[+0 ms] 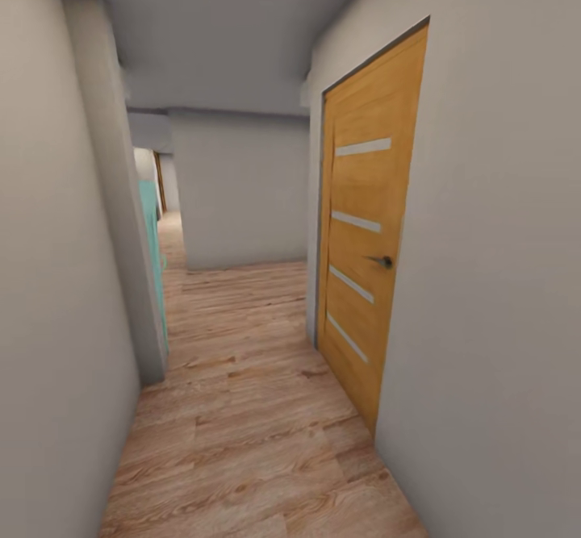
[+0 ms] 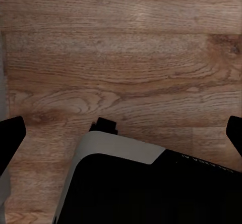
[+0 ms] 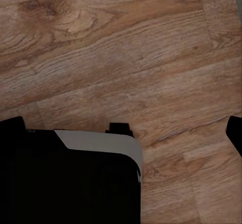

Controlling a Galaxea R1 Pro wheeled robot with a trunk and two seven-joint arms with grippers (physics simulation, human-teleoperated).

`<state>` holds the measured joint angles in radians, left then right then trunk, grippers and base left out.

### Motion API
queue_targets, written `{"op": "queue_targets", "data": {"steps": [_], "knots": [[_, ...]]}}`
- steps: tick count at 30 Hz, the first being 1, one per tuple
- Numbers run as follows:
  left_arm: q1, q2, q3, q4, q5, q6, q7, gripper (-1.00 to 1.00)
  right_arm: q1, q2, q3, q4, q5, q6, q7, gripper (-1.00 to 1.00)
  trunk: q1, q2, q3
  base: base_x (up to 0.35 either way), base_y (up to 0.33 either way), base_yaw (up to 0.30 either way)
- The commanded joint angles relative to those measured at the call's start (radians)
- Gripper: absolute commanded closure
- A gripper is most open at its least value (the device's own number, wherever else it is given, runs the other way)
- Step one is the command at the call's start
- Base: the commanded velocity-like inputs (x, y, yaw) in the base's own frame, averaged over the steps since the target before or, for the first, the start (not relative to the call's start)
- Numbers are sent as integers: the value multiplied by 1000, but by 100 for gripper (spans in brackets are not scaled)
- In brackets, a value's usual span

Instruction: Move the two storage containers from the living room to the garage. In the garage, place one container on the floor and stack the other container on top of it (either order is fine).

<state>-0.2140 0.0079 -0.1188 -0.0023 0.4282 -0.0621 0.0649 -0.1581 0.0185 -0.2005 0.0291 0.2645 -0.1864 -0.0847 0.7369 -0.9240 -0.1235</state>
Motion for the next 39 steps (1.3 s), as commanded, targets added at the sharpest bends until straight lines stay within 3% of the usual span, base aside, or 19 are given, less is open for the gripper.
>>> {"op": "queue_targets", "data": {"steps": [1, 20, 39], "knots": [[-1, 0, -9, 0, 7, -2, 3, -100, -1, 1, -8, 3, 10, -6, -5, -100, 1, -1, -3, 194, 0, 164], [-1, 1, -7, 0, 7, -2, 3, -100, -1, 1, -10, 3, 10, -7, -7, -100, 1, -1, -6, 208, -4, 116], [-1, 2, -7, 1, 8, -2, 3, -100, -1, 4, -9, 3, 10, -6, -7, -100, 1, -1, -6, 291, -124, 60]]}}
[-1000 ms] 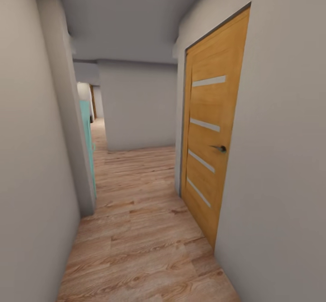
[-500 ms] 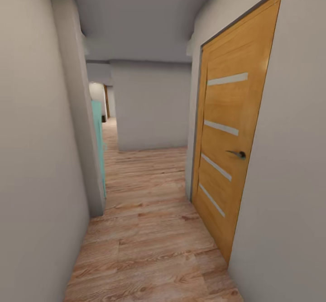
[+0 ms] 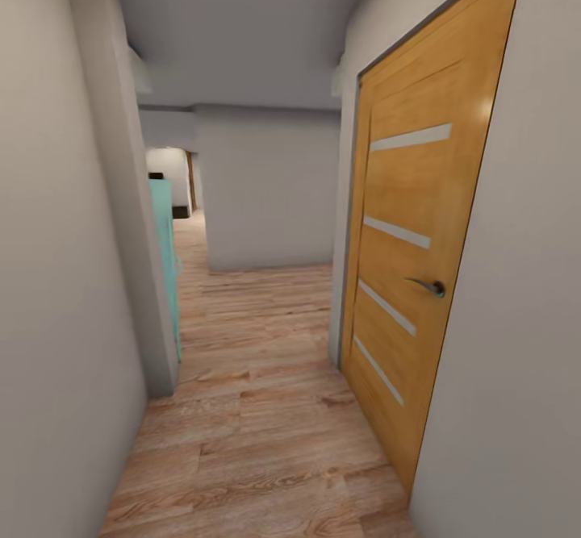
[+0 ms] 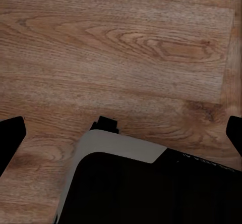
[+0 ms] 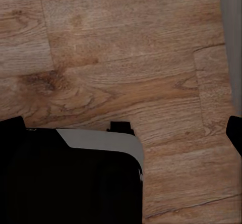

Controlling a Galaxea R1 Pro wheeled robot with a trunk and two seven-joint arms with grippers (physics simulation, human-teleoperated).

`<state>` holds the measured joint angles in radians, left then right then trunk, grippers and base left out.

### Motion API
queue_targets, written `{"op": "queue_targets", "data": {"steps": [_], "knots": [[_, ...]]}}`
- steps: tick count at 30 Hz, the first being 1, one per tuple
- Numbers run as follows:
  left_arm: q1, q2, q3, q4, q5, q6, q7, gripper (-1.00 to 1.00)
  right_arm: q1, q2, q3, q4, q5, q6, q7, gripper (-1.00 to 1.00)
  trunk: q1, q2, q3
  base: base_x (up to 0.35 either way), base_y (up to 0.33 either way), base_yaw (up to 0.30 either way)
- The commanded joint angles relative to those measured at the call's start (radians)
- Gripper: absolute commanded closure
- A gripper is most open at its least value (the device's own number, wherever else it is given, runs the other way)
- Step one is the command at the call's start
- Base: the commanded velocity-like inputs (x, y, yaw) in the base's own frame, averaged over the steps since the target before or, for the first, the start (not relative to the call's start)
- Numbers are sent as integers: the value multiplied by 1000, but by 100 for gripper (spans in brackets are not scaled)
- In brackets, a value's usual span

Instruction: Move the two storage containers from the living room to the garage. In the garage, place one container on the floor and stack the other container on top of it (either order is fine).

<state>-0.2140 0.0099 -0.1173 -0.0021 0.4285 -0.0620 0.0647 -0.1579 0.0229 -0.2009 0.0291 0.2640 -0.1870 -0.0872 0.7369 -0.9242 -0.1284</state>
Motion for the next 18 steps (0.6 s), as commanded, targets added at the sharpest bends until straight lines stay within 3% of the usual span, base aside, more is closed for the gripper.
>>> {"op": "queue_targets", "data": {"steps": [1, 18], "knots": [[-1, 0, -9, 0, 7, -2, 3, -100, -1, 0, -8, 3, 11, -6, -5, -100, 1, -1, -1, 293, -152, 84], [-1, 1, -9, 0, 8, -2, 3, -100, -2, -1, -9, 3, 10, -6, -6, -100, 1, -1, -1, 293, -159, 247]]}}
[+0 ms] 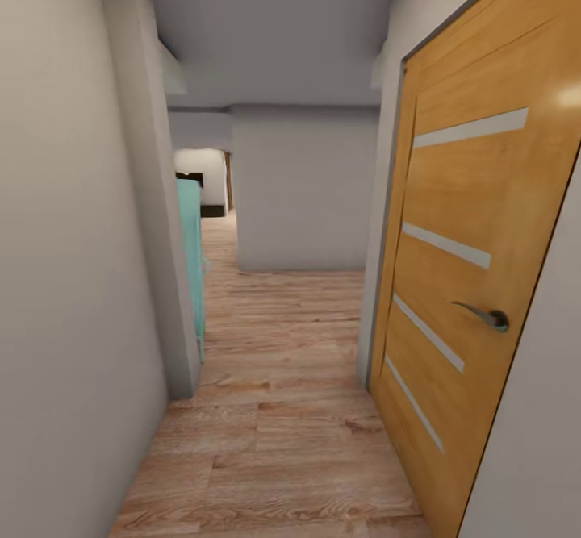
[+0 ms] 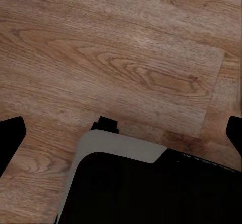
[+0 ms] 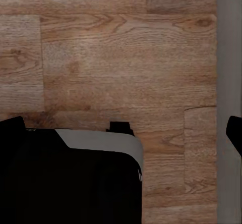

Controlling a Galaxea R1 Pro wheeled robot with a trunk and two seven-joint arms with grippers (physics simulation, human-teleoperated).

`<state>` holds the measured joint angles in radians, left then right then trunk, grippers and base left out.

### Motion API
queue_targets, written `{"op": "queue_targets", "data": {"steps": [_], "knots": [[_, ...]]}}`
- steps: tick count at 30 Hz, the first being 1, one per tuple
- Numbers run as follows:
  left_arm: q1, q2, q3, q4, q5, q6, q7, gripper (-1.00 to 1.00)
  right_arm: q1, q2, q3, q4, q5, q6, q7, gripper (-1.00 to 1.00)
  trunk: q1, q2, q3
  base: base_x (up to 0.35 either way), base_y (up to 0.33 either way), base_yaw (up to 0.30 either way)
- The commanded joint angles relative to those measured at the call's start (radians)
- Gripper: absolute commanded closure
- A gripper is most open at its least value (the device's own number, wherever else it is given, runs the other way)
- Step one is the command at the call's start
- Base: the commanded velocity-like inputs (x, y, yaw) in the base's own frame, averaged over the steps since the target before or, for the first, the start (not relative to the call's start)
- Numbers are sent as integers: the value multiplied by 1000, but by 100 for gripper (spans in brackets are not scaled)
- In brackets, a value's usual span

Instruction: Move the two storage containers from the living room to the garage. In the garage, place one container on the floor and stack the other container on top of it (either order is fine).

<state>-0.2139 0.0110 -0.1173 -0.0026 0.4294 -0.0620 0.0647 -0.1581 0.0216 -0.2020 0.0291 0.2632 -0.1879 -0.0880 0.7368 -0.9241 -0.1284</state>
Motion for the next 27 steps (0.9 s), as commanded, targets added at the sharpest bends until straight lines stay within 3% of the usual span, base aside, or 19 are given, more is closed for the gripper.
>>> {"op": "queue_targets", "data": {"steps": [1, 11, 27], "knots": [[-1, 0, -8, 1, 7, -2, 3, -100, -1, 0, -8, 3, 11, -5, -5, -100, 1, -1, -1, 293, -160, 268], [-1, 0, -8, 1, 8, -2, 3, -100, -1, 1, -8, 3, 11, -5, -4, -100, 1, -1, -1, 293, -160, 240], [-1, 0, -8, 1, 8, -1, 3, -100, -1, -1, -7, 3, 11, -4, -4, -100, 1, -1, -1, 299, -151, 13]]}}
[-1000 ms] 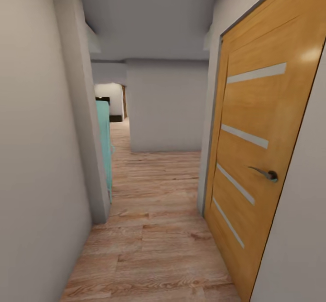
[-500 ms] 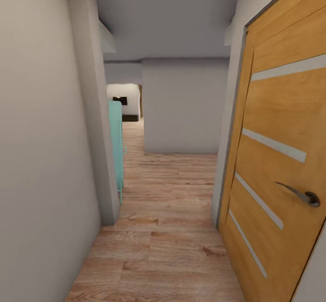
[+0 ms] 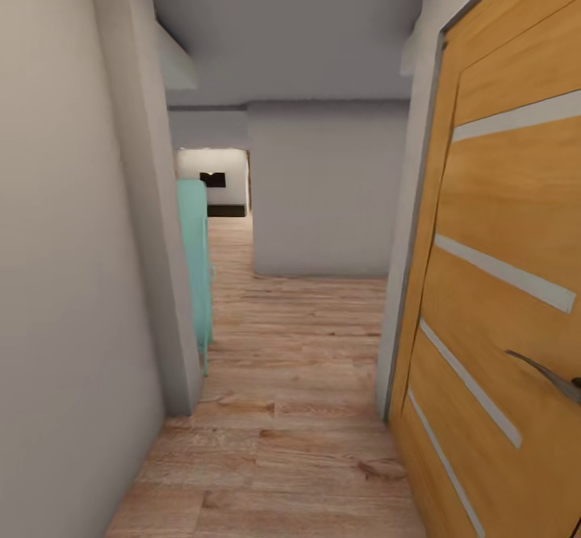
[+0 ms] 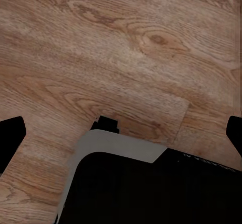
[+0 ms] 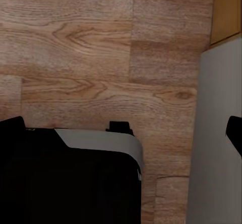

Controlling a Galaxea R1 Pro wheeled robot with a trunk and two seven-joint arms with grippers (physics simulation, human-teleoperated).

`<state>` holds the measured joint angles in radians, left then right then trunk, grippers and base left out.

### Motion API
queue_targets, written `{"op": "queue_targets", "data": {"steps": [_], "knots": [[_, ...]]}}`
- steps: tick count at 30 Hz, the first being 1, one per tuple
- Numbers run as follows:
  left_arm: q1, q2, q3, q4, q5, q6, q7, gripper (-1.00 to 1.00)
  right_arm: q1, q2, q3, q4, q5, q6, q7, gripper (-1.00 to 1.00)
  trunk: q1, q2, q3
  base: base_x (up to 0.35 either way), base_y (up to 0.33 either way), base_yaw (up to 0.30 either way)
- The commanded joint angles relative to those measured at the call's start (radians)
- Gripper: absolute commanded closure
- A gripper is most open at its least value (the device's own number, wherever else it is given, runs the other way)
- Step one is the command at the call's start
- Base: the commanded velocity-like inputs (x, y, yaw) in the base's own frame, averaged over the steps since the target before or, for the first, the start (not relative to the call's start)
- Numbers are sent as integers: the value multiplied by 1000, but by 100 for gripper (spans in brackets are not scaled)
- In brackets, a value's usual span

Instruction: Move the two storage containers from the living room to the garage. In the garage, place one container on the floor and stack the other container on top of it (either order is fine).

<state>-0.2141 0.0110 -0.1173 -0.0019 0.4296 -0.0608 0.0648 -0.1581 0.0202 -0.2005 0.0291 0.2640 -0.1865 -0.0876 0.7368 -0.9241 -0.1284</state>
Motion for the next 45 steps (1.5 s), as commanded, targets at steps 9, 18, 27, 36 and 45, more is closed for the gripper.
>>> {"op": "queue_targets", "data": {"steps": [9, 18, 27, 36, 45], "knots": [[-1, 1, -7, 0, 8, 0, 3, -100, -1, 0, -8, 3, 11, -5, -5, -100, 1, -1, -1, 318, -24, 0], [-1, 0, -8, 0, 8, 0, 3, -100, -1, 0, -8, 3, 11, -5, -5, -100, 1, -1, -1, 323, -1, 0], [-1, 0, -8, 0, 8, -1, 3, -100, -1, 0, -8, 3, 11, -5, -5, -100, 1, -1, -1, 323, 0, 0], [-1, 0, -9, 0, 7, -1, 3, -100, -1, 0, -8, 3, 11, -5, -5, -100, 1, -1, -1, 323, 0, 0], [-1, 0, -10, 0, 8, -2, 3, -100, -1, 0, -8, 3, 11, -5, -5, -100, 1, -1, -1, 323, 0, 0]]}}
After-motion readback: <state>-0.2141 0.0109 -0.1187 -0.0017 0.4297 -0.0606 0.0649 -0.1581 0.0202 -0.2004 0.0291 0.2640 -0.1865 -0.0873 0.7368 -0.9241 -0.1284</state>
